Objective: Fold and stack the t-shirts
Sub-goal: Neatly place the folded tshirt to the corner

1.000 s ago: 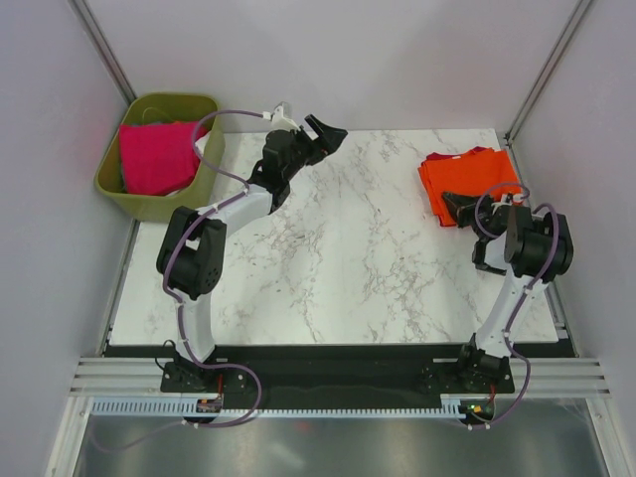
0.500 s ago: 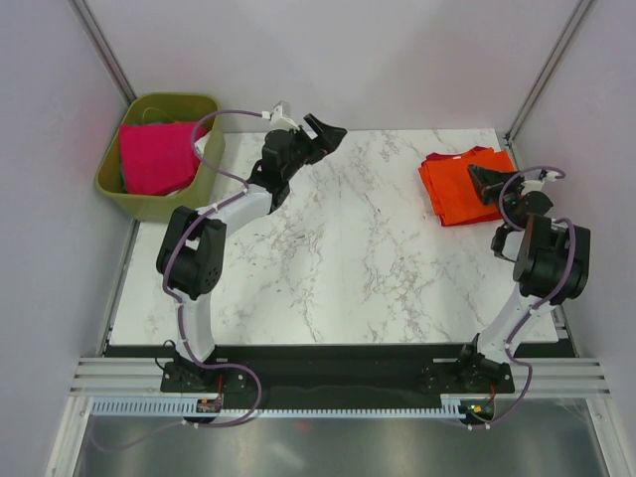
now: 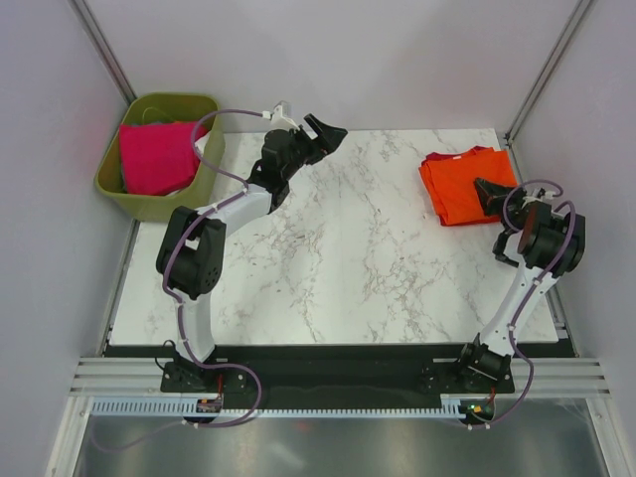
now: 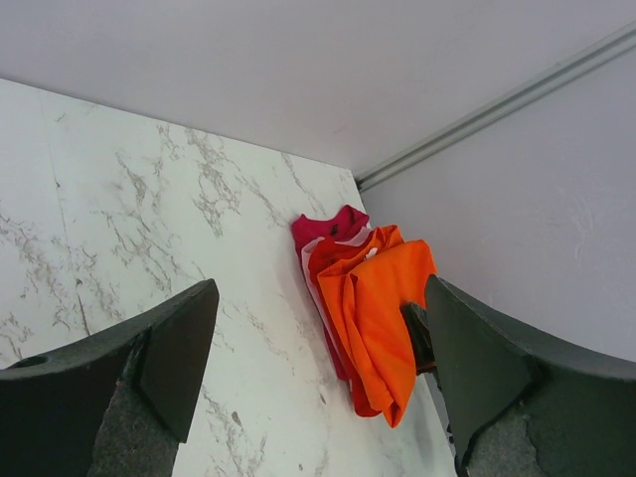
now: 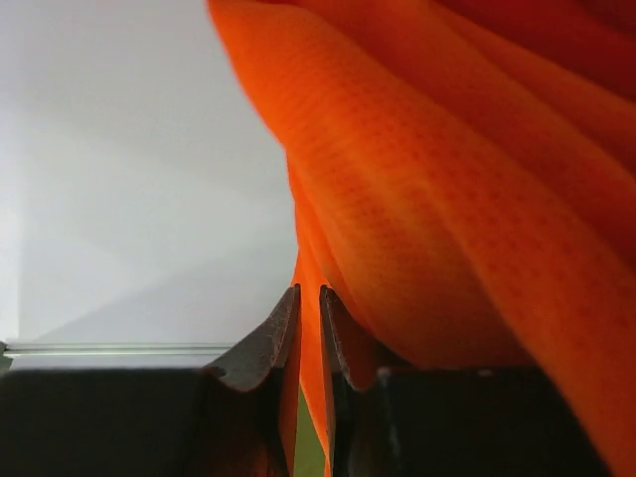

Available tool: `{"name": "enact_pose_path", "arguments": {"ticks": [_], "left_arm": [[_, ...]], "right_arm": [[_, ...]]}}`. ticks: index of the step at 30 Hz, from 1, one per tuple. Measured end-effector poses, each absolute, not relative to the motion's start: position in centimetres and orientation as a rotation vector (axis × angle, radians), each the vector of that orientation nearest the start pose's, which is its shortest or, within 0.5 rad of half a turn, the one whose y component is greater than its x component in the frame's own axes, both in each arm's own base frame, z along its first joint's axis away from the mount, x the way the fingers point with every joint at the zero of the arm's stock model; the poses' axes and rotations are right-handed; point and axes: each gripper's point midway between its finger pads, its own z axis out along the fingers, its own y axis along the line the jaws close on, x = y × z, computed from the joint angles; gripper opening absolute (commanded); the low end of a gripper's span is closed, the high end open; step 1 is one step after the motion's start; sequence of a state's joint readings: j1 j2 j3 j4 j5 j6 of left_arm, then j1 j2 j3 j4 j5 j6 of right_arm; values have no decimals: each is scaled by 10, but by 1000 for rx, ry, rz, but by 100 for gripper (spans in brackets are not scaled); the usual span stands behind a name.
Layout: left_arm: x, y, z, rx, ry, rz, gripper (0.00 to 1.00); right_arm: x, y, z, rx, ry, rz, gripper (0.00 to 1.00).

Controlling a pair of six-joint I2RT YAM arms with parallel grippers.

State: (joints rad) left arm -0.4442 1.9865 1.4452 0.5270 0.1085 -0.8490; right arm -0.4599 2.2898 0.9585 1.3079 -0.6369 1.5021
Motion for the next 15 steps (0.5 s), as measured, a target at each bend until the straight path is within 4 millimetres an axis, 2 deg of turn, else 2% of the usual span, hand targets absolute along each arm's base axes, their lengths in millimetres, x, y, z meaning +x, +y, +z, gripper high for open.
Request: {"name": "enact_pose_path", "arguments": {"ticks": [5,9,12,15], "left_arm": [[531,-308,249,-252,1677,-1079,91],[531,-308,249,-252,1677,-1080,91],[531,-309,249,-251,1677,-1081,91],[531,-309,249,-251,1678,-1082,91]], "right_arm": [[510,-102,100,1053,1393,1246,22],[512,-97,139,985,1404,1215,22],[525,-93,165,926,1404,1203,22],[545,-83,178,893,1419,1210,22]]}}
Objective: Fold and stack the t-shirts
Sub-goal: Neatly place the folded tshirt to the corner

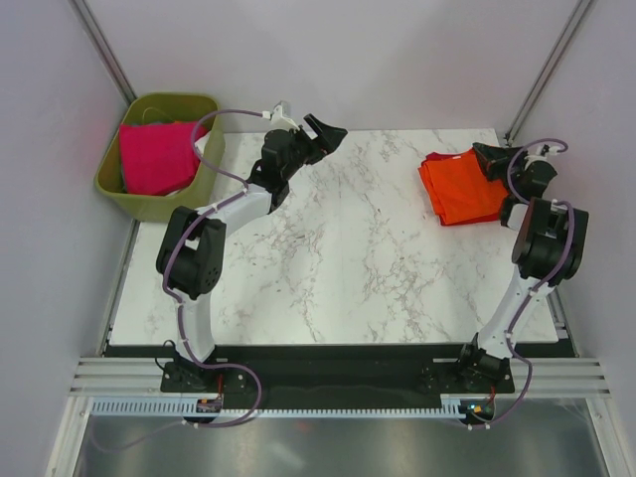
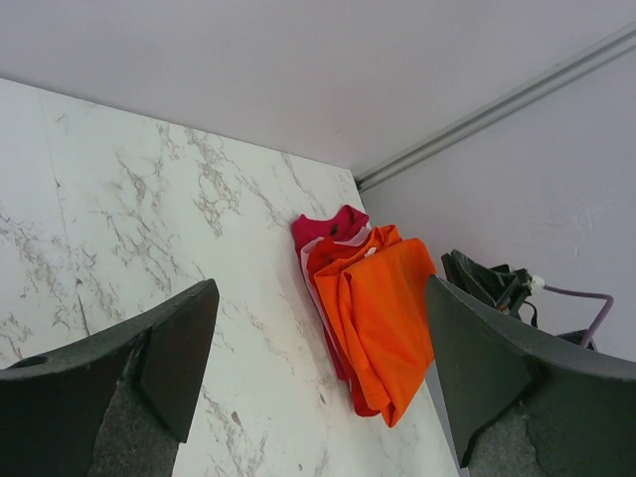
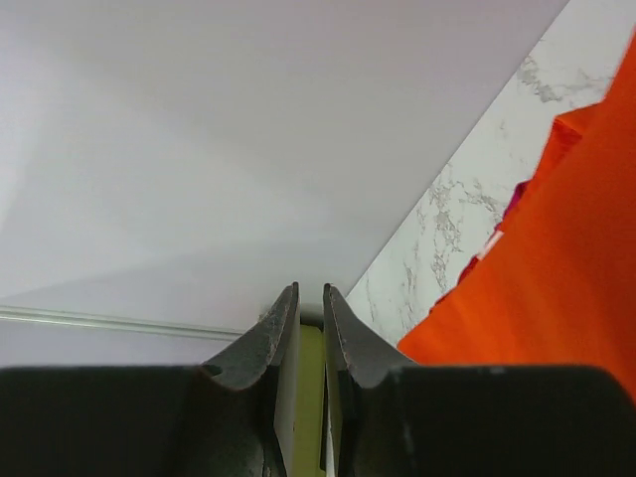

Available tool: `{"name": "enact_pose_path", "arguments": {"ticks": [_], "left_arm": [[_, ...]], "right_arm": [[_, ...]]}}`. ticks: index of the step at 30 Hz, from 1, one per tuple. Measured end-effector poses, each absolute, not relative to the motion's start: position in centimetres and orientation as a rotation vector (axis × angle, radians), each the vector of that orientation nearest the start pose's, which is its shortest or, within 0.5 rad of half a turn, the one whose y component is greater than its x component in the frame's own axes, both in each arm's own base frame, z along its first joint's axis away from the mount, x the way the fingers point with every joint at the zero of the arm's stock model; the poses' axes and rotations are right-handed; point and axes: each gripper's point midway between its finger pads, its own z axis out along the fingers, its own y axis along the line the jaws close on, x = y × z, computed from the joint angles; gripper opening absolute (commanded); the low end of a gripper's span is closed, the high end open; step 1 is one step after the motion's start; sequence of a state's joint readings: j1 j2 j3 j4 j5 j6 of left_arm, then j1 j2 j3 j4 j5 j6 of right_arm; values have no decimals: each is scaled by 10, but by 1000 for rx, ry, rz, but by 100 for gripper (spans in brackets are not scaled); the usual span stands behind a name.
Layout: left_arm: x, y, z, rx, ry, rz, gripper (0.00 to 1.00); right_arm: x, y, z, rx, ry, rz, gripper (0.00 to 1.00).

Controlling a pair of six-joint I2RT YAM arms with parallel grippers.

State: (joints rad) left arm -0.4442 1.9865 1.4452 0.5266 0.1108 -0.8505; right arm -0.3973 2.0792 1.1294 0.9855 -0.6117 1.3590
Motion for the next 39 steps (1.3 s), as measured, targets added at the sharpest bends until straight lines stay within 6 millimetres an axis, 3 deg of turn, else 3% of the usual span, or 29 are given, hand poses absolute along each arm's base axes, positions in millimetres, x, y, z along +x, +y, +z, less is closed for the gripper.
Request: {"name": "enact_pose_path", "arguments": {"ticks": [3,5,10,12,22,29,32,35,39], "left_arm": [[531,-308,249,-252,1678,-1082,91],[531,-308,249,-253,1678,-1083,91],[532,-306,250,-262,1677,-1086,91],[533,-306,250,-265,1677,-1087,91],[534,-304,250,-270,1676,-1089,91],[534,-304,250,-271,1676,-1089,91],[534,-304,250,-271,1676,-1089,91],[534,-304,250,-271,1676,-1089,91],[534,-304,250,-271,1676,-1089,91]], "right_arm": [[569,-76,176,892,1435,1221,22],[585,-76,162,919,1451,1221,22],[605,-86,88,1117,1530,1179,22],[607,-87,72,1157,1542,1177,23],[611,-81,90,1114,1594,1136,24],[603,-40,146,987,1588,1179,24],[597,-18,158,945,1586,1213,24],[591,4,150,940,1613,1243,24],[587,27,124,972,1669,1273,23]]}}
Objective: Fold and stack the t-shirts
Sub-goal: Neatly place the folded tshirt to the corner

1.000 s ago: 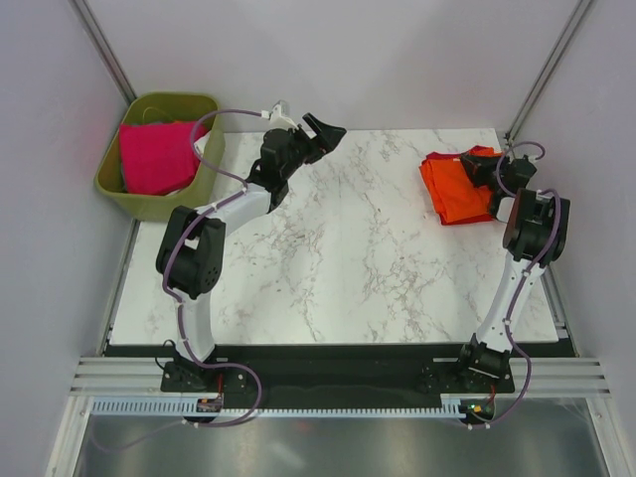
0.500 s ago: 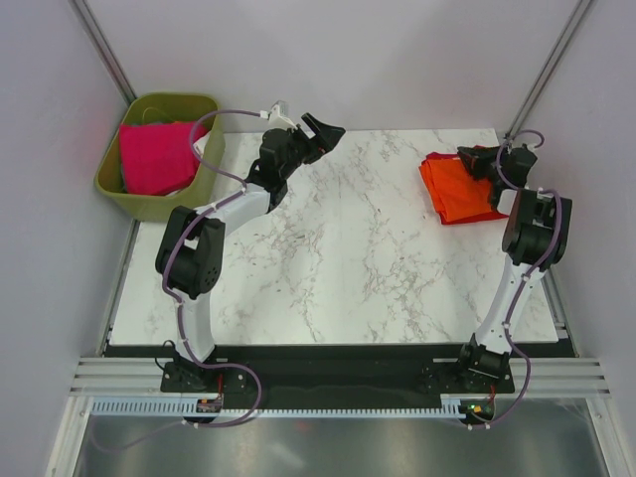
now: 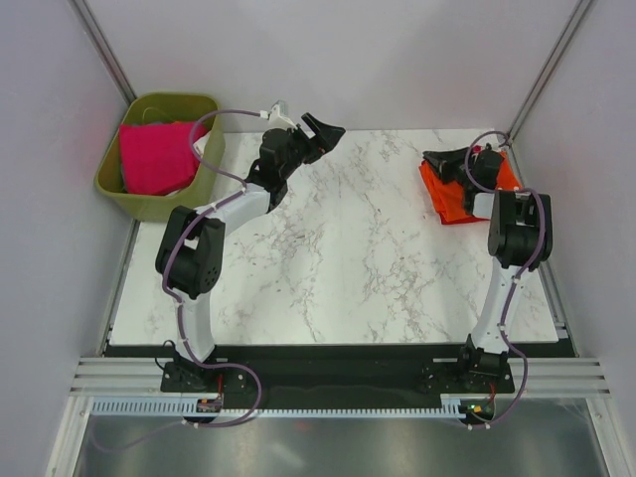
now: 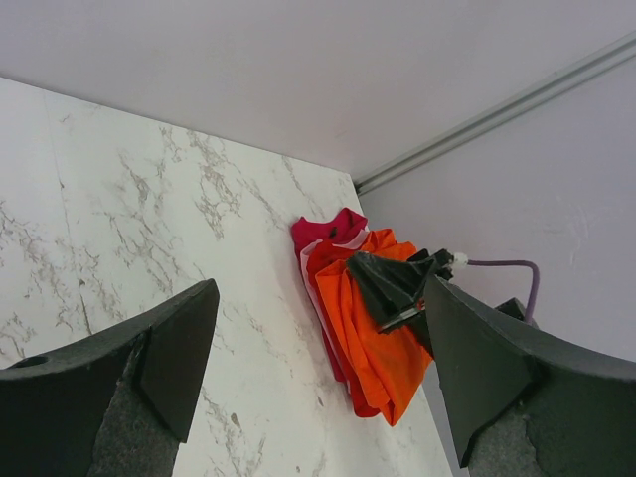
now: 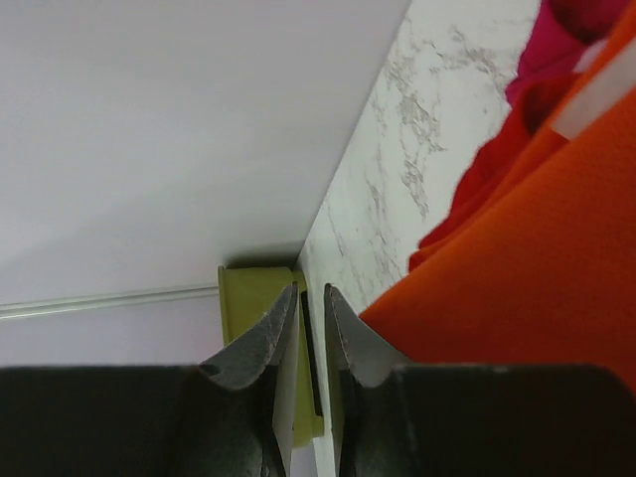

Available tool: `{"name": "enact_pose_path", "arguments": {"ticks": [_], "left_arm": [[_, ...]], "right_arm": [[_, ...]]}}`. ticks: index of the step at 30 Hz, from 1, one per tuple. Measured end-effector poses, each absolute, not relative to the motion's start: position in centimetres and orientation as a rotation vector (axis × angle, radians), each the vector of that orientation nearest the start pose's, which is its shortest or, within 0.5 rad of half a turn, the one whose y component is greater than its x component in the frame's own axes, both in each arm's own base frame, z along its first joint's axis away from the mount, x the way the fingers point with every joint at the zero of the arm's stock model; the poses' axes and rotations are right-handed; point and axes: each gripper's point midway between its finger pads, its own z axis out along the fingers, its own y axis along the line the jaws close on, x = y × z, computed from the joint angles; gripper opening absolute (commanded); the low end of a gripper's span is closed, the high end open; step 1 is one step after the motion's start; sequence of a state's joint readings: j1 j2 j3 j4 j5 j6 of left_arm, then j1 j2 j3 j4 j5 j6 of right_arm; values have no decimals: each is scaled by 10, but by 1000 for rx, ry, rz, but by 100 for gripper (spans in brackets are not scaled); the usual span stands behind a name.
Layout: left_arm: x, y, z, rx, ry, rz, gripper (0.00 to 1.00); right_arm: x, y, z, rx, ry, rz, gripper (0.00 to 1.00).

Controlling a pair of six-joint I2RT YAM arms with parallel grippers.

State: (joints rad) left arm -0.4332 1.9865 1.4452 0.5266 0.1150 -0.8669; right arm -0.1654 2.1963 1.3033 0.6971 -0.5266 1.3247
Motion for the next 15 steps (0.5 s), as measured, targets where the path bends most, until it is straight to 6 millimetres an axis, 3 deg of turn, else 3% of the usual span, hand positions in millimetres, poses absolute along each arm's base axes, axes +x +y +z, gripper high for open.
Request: {"name": "enact_pose_path", "arguments": {"ticks": [6,15], "left_arm": [[534,-303,250,-272,1676,-1088,91],[536,-299,250,-278,1674,-1082,91]], "right_arm": [[593,35,70,1057,1757,1264,26],[609,33,98,941,1778,1213,46]]}}
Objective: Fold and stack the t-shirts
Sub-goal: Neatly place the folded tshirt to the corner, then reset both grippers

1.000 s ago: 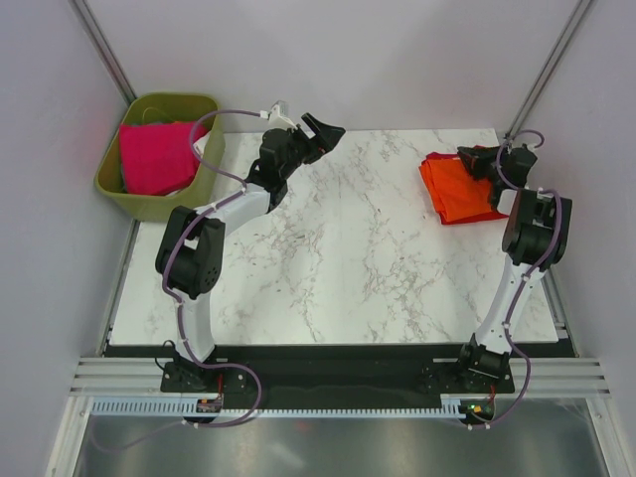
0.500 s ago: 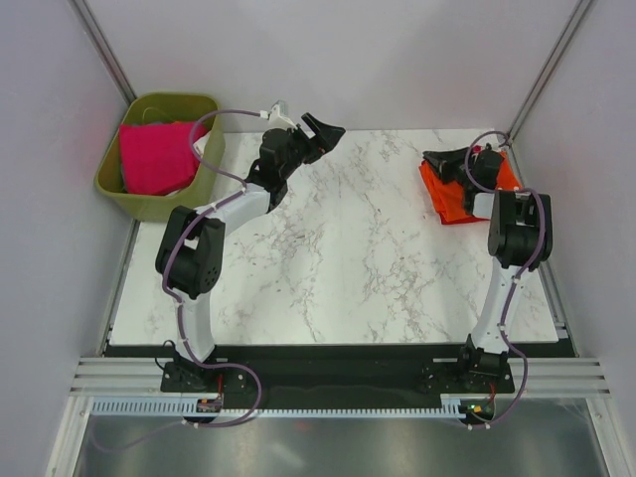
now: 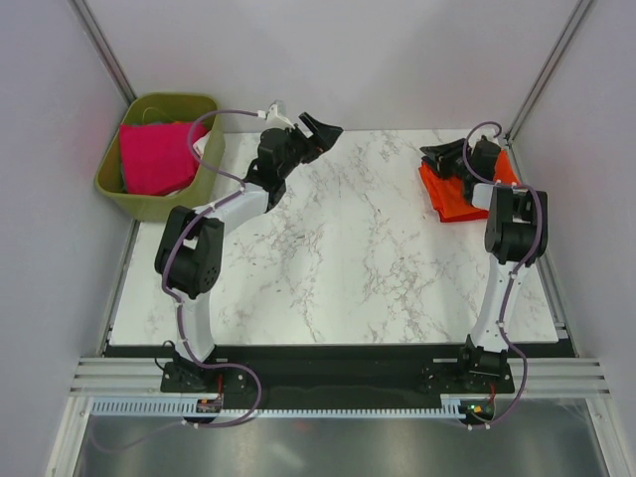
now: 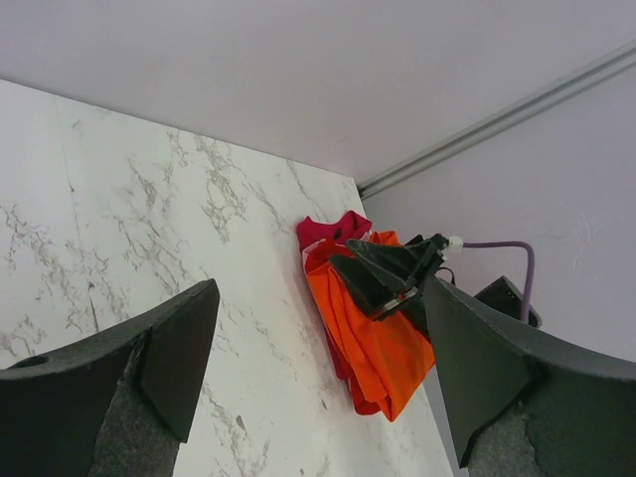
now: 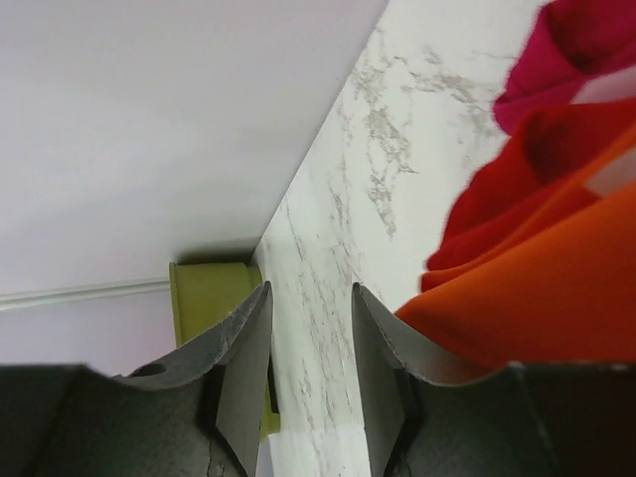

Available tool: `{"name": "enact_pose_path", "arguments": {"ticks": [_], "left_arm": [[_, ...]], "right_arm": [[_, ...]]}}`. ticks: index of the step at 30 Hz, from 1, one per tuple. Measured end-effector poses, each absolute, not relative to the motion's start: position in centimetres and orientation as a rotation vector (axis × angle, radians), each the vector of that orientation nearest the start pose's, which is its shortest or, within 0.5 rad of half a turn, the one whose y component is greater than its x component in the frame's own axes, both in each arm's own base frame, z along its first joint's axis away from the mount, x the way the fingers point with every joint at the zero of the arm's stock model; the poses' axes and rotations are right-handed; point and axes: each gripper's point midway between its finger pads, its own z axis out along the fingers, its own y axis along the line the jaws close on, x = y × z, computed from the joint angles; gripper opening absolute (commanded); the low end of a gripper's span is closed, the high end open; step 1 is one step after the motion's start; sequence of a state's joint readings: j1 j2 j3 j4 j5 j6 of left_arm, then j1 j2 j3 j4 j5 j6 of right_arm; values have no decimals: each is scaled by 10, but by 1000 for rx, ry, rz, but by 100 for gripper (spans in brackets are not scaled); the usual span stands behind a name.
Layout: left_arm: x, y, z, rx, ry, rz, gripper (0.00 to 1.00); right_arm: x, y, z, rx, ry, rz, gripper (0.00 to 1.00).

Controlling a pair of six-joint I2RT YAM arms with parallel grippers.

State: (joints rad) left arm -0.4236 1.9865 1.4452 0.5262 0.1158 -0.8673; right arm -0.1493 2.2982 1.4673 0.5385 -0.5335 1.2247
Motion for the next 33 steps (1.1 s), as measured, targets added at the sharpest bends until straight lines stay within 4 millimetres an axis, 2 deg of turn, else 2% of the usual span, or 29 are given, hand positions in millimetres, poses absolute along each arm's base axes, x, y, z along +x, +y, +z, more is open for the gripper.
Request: {"name": "enact_pose_path", "arguments": {"ticks": [3,5,7,8,12,15,18,20,27,31,33], "left_arm": [[537,-297,249,-281,1677,-1078,93],[536,-295,249,-286,1687,-1072,97],[534,-292,252,-280,1698,-1056,100],[533,-289,255,-273,1702,-1045,100],[517,-277,268,-236,1717,-986,100],[492,-262,278,-210,1724,-934,100],[461,-245,279,-187,1741,-890,100],[438,-233,278,-171,1763,-861,100],[362,-192,270,-143,1817,-770,100],[322,-170,260,-128,1819,-733,100],[302,-161,252,-115,1817,-721,100]], "right_arm": [[605,36,123,857,1795,1171,52],[599,41,150,767,1799,1135,57],[591,49,187,657,1789,1093,64],[586,58,202,603,1784,1083,66],[554,99,258,372,1759,1020,94],[525,126,276,253,1768,978,97],[491,145,274,171,1813,914,98],[472,146,268,155,1842,872,98],[389,130,228,148,1924,723,98],[342,118,218,125,1900,651,98],[329,109,214,133,1882,606,98]]}}
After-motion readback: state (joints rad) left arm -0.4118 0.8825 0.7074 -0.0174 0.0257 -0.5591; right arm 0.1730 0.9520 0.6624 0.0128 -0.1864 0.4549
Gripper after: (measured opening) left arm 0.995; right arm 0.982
